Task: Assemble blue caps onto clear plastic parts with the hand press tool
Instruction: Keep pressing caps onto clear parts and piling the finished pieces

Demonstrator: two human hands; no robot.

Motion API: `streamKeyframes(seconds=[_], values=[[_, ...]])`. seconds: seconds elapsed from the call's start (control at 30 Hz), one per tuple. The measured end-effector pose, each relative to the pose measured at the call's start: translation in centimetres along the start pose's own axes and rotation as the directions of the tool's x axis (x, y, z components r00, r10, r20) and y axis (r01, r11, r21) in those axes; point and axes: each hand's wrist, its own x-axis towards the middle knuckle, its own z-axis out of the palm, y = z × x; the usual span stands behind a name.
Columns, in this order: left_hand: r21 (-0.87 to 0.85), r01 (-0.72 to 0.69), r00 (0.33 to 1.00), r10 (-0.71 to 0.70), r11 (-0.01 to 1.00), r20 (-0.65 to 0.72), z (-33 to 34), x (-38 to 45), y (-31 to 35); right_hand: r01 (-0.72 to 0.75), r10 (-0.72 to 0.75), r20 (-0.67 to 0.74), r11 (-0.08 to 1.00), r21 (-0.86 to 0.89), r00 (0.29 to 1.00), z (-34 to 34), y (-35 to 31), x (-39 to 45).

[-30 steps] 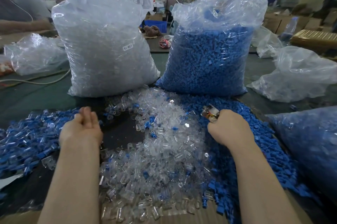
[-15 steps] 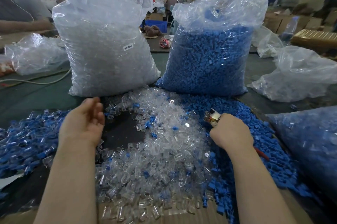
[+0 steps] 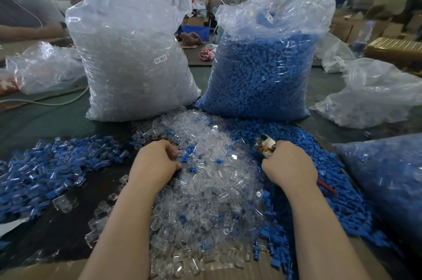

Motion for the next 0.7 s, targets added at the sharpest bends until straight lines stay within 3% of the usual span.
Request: streamKeyframes(seconds=[0.37, 0.7], values=[[0.094, -0.004, 1.0, 0.005, 0.996, -0.006, -0.19, 0.18, 0.02, 0.027, -0.026, 0.063, 0.999, -0.027, 0.998, 0.14, -0.16, 0.06], [0.041, 0.04, 0.999, -0.04, 0.998, 0.002, -0.16, 0.01, 0.18, 0.028, -0.026, 0.089, 0.999, -0.024, 0.996, 0.02, 0.0, 0.3]])
